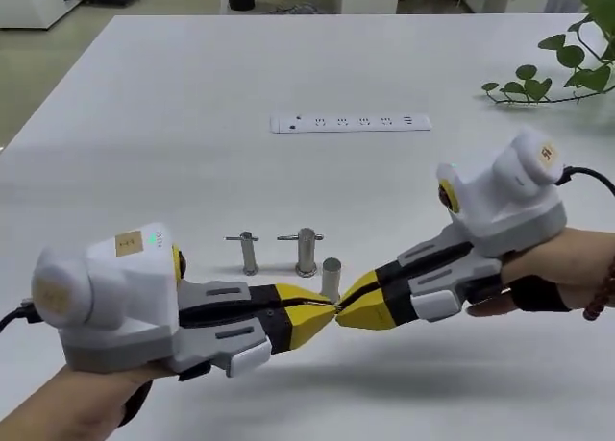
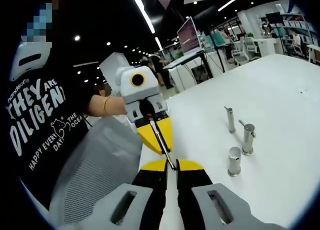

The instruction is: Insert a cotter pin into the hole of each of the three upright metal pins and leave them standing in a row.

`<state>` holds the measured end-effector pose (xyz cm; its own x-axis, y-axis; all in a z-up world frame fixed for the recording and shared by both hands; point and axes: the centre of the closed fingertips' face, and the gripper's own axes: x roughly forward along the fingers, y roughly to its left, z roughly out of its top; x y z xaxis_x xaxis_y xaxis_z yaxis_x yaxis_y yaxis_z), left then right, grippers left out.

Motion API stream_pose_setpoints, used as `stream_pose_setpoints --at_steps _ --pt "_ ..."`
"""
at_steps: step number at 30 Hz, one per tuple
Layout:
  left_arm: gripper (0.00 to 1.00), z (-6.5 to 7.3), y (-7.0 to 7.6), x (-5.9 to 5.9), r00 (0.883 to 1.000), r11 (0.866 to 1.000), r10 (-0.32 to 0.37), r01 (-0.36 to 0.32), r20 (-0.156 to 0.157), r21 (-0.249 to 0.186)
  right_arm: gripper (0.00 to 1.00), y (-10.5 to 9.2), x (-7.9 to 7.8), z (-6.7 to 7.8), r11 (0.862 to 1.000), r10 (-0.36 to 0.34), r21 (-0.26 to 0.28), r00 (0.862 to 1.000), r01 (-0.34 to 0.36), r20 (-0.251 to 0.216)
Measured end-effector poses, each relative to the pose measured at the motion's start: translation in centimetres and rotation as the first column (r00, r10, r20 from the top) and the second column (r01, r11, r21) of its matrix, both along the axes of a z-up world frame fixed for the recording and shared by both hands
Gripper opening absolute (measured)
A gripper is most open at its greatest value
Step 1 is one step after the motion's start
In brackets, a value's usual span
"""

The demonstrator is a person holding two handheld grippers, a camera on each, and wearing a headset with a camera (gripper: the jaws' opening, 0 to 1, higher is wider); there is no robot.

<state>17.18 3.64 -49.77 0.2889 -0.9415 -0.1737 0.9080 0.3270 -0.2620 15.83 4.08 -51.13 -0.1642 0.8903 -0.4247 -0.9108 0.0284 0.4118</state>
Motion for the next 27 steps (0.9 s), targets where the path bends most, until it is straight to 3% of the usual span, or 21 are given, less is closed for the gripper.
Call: stream_pose_setpoints --at_steps 5,11,15,27 --pt "0.0 -0.1 0.1 0.0 1.0 1.0 0.005 -0.006 -0.015 -0.015 0.0 -0.1 0.1 0.1 1.0 0.02 -0.01 0.999 -0.019 0.038" --pt "0.0 -0.3 0.0 -0.2 1.0 1.0 0.008 -0.008 -0.029 -0.007 0.0 -0.2 -0.1 -0.3 0.996 0.08 -0.06 0.988 -0.073 0.131" --pt "0.0 -0.7 0.1 -0.3 1.0 1.0 0.015 -0.015 -0.015 0.013 0.0 -0.2 -0.1 -0.6 0.991 0.113 -0.092 0.977 -0.098 0.179" --pt "0.04 -1.4 1.0 0.9 0.996 0.993 0.087 -0.088 0.028 0.075 0.0 -0.5 0.7 -1.1 0.98 0.148 -0.166 0.956 -0.108 0.252"
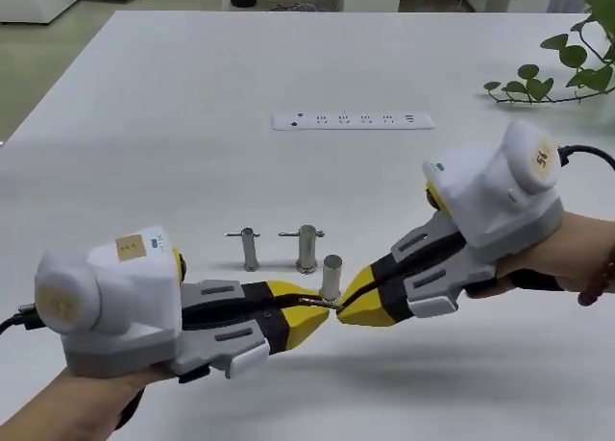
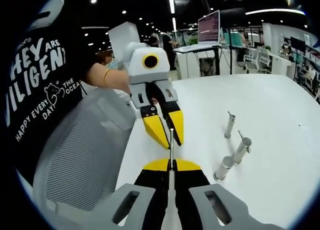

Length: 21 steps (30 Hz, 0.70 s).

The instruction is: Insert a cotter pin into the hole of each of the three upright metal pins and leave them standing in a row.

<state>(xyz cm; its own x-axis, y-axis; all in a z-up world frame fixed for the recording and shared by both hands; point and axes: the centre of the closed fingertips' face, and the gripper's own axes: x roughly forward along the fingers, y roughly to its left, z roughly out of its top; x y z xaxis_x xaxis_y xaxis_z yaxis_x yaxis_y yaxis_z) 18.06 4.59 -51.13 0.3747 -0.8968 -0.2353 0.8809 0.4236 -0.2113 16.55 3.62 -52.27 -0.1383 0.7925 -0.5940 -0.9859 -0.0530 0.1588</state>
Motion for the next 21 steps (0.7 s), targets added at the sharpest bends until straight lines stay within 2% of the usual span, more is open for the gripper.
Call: stream_pose_setpoints --at_steps 3,12,21 --pt "0.06 -0.1 0.3 0.3 1.0 1.0 0.016 -0.016 0.008 0.011 0.0 -0.4 0.6 -0.2 1.0 -0.018 -0.019 1.0 0.018 0.022" --pt "0.19 -0.6 0.9 1.3 0.996 0.995 0.085 -0.086 0.032 0.05 0.0 -2.0 2.4 -1.1 0.994 -0.066 -0.082 0.995 0.072 0.072" --pt "0.22 -1.6 0.7 2.4 0.981 0.977 0.182 -0.187 0.061 0.099 0.0 -3.8 4.2 -2.4 0.984 -0.083 -0.149 0.989 0.101 0.122"
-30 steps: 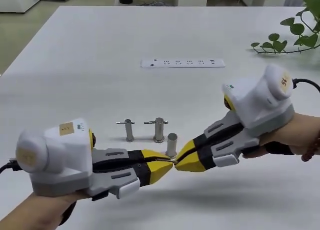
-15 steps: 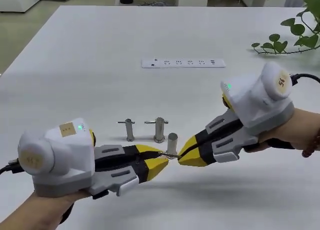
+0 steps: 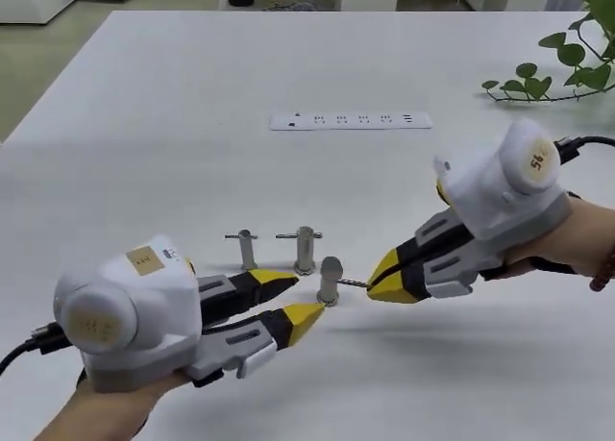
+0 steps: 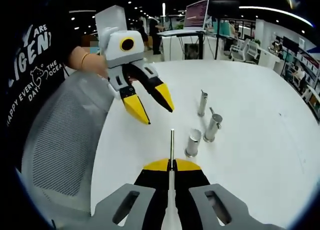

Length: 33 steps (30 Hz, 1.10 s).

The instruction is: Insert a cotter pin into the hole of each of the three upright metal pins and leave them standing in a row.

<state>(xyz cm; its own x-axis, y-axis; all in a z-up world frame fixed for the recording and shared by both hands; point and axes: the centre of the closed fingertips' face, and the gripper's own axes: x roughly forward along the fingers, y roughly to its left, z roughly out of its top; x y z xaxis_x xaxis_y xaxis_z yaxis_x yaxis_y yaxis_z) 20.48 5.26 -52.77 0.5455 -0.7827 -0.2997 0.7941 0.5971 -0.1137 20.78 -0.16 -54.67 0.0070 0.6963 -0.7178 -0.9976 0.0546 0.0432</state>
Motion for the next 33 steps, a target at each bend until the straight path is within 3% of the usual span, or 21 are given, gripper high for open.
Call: stream_pose_setpoints --at_steps 8,16,21,33 --pt "0.26 -0.8 -0.4 1.3 0.998 0.998 0.062 -0.063 0.009 0.029 0.0 -0.6 0.9 -0.7 0.999 0.002 -0.035 1.0 -0.001 0.018" --pt "0.27 -1.9 -0.7 2.5 0.993 0.992 0.116 -0.115 -0.008 0.053 0.0 -1.1 2.0 -1.3 0.998 0.008 -0.067 0.999 -0.005 0.035" --pt "0.26 -2.9 -0.8 3.1 0.989 0.988 0.143 -0.141 -0.04 0.061 0.0 -1.2 2.7 -1.4 0.997 0.009 -0.078 0.999 -0.006 0.047" --pt "0.23 -3.9 -2.1 4.3 0.986 0.985 0.158 -0.153 -0.052 0.083 0.0 -1.0 3.0 -1.9 0.996 0.021 -0.084 0.999 -0.018 0.045"
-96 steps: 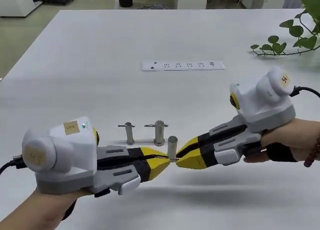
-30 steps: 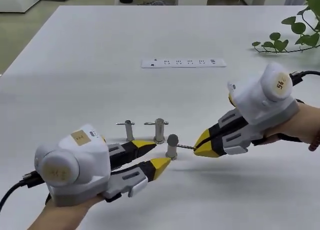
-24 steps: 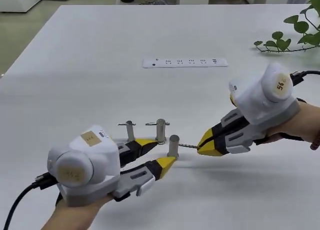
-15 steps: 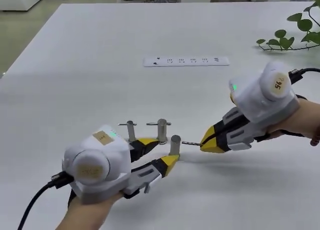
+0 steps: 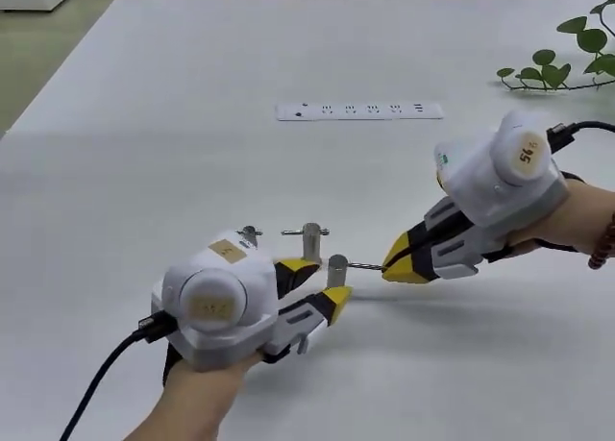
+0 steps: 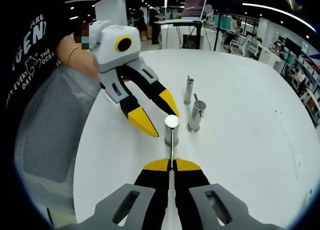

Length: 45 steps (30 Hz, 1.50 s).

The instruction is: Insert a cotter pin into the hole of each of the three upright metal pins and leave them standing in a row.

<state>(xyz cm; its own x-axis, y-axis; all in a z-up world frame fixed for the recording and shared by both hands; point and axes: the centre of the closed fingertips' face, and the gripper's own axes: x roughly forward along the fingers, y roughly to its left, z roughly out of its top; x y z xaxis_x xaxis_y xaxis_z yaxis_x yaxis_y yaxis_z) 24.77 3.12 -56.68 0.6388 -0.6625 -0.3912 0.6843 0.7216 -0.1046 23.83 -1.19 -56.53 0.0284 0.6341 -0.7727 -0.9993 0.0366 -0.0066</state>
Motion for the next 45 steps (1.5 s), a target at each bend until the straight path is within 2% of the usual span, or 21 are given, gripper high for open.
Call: stream_pose_setpoints --at_steps 6,17,25,38,40,45 --pt "0.21 -0.9 -0.2 0.5 1.0 1.0 0.005 -0.005 -0.022 0.011 0.0 0.3 -0.1 0.1 1.0 0.015 -0.002 1.0 -0.015 0.001" --pt "0.17 -1.9 -1.0 0.7 0.999 1.0 -0.006 0.006 -0.034 0.019 0.0 0.9 -0.1 0.2 0.999 0.044 -0.006 0.999 -0.044 0.005" --pt "0.13 -2.3 -0.9 0.9 0.999 1.0 0.01 -0.009 -0.037 0.026 0.0 1.3 -0.1 0.3 0.999 0.051 -0.008 0.999 -0.051 0.008" --pt "0.1 -2.5 -0.8 1.1 1.0 0.997 0.002 -0.002 0.005 0.073 0.0 2.2 0.1 0.3 0.999 0.048 -0.006 0.999 -0.048 0.0" --pt "0.1 -2.5 -0.8 1.1 1.0 0.996 -0.005 0.003 0.02 0.086 0.0 2.3 0.1 0.3 0.999 0.047 -0.004 0.999 -0.047 -0.004" --pt "0.1 -2.5 -0.8 1.1 1.0 0.996 -0.005 0.003 0.02 0.084 0.0 2.7 0.2 0.3 0.999 0.047 -0.004 0.999 -0.048 -0.007"
